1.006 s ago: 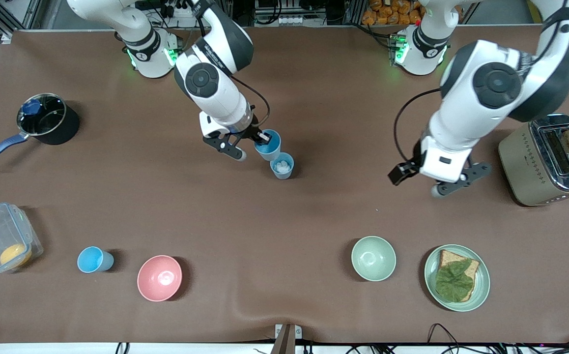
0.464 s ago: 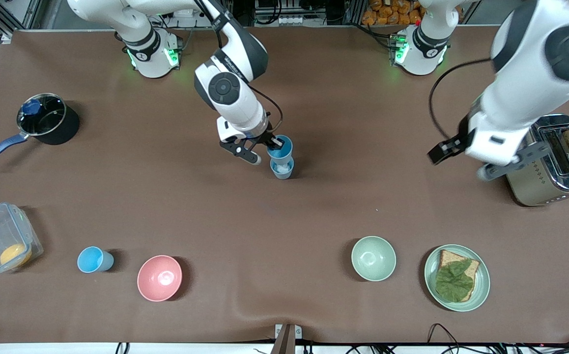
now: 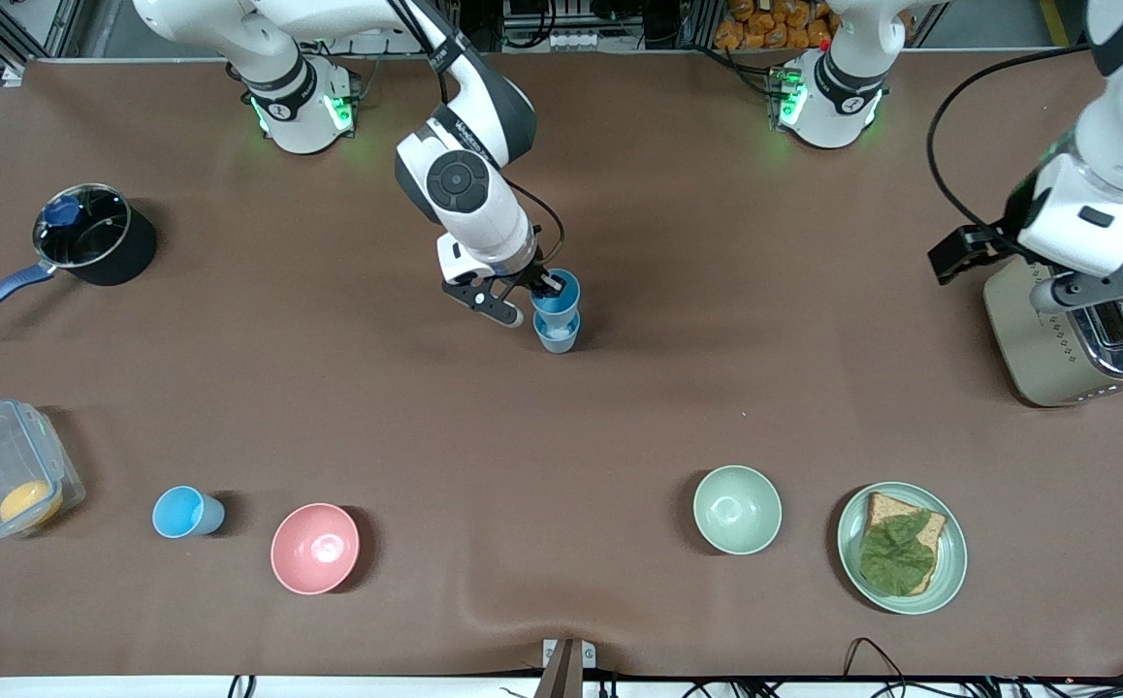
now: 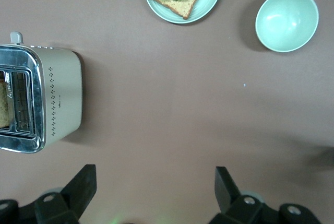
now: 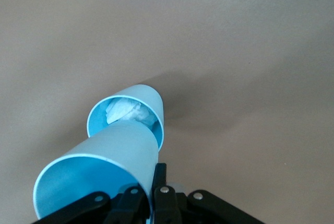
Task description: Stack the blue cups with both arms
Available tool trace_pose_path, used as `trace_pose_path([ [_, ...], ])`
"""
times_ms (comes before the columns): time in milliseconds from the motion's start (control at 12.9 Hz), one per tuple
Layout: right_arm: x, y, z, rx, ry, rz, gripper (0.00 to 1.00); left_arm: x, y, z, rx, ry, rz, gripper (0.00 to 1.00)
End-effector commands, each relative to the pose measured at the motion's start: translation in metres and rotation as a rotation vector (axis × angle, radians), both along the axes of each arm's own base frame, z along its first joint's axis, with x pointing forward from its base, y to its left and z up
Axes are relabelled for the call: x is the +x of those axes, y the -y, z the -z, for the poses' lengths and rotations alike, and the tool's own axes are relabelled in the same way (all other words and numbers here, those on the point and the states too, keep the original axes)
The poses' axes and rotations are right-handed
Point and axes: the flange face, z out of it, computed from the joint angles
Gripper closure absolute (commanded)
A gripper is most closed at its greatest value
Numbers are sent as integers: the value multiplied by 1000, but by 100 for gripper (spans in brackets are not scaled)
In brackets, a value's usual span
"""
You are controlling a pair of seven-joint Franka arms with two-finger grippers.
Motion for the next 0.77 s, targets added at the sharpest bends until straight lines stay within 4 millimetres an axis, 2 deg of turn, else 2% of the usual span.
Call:
trace_pose_path([
  [0, 6, -8, 0, -7, 24, 11, 100, -5, -16, -1, -50, -24, 21, 0],
  [155, 8, -10, 4, -10, 23, 9, 100, -5, -25, -6, -50, -16, 24, 0],
  [464, 17, -4, 6, -24, 37, 7, 100, -9, -21, -14, -50, -2, 29, 0],
  [619, 17, -4, 6, -27, 39, 4, 100, -6, -16, -5, -77, -19, 14, 0],
  [696, 17, -3, 6, -28, 35, 4, 81, -4, -15, -1, -77, -26, 14, 0],
])
